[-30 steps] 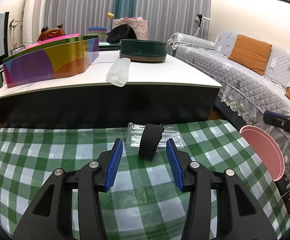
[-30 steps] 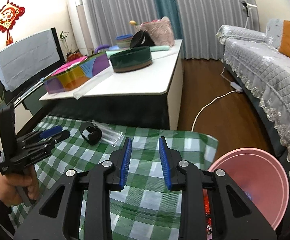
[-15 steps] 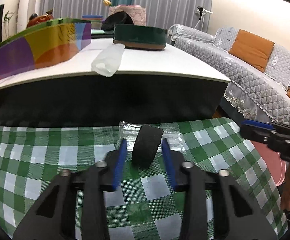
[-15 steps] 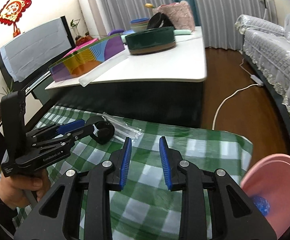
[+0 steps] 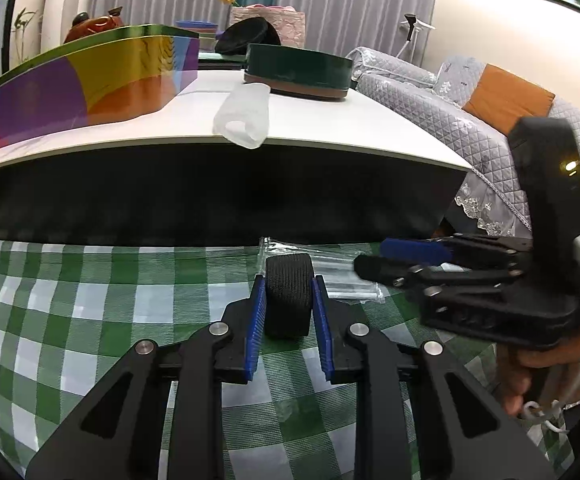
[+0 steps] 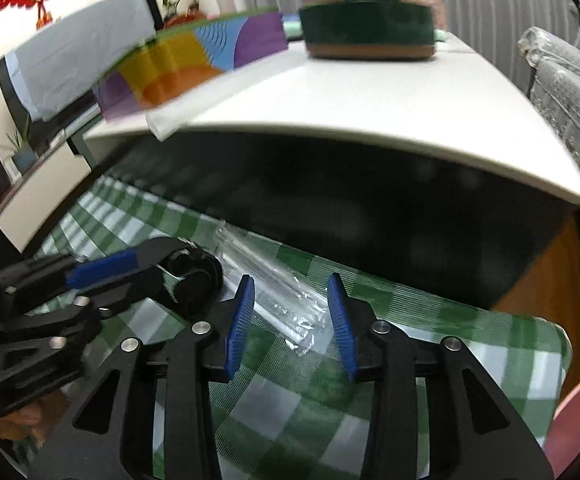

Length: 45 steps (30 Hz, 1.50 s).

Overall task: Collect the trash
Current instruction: 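Close the left tool on the black roll while the right tool grasps the clear plastic tube, then carry the black roll and clear tube in both tools over the pink bin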

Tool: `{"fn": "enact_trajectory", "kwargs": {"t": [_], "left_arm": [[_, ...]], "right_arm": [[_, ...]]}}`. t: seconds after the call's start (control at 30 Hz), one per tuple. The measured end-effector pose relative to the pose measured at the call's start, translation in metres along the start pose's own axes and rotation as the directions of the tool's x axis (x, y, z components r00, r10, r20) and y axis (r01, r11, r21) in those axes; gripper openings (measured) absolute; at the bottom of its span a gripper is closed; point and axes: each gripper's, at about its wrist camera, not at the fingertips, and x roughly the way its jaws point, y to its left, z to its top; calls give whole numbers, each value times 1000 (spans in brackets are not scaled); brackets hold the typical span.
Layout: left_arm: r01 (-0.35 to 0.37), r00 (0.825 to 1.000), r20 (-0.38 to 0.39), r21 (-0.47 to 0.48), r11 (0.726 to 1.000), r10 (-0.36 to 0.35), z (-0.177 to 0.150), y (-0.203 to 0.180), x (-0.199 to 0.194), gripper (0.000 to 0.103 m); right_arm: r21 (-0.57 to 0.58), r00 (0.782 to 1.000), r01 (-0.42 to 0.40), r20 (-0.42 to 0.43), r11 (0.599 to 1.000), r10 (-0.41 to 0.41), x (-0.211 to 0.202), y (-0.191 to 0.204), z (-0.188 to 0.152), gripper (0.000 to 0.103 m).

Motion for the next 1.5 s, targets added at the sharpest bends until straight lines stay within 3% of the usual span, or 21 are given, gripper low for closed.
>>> {"fn": "enact_trajectory", "kwargs": {"t": [0.13, 0.2, 0.27, 0.33, 0.67, 1.3, 1.5], "left_arm": [[-8, 1000, -4, -12, 1000, 8, 1, 5, -1, 23], [-9, 1000, -8, -13, 1000, 9, 0, 6, -1, 23], [-11, 1000, -9, -14, 1000, 11, 1, 6, -1, 23], [-11, 1000, -9, -16, 1000, 11, 2, 6, -3, 23], [3, 1000, 7, -13, 1000, -3, 1, -5, -26, 23], [49, 996, 66, 61, 997, -53, -15, -46, -109, 23], [77, 995, 67, 40, 996, -80, -27, -49, -126, 23]], "right_arm": [[-34, 999, 5, -48, 999, -6, 17, 5, -3, 36], [-41, 999, 11, -50, 999, -13, 19, 7, -5, 25], [-31, 998, -3, -57, 999, 2, 18, 7, -6, 6], [-28, 998, -9, -56, 1000, 7, 12, 7, -8, 3], [1, 1000, 4, -25, 1000, -4, -36, 11, -20, 1], [54, 995, 60, 82, 997, -64, -169, 27, -68, 1], [78, 988, 76, 131, 994, -86, -211, 27, -83, 1]]}}
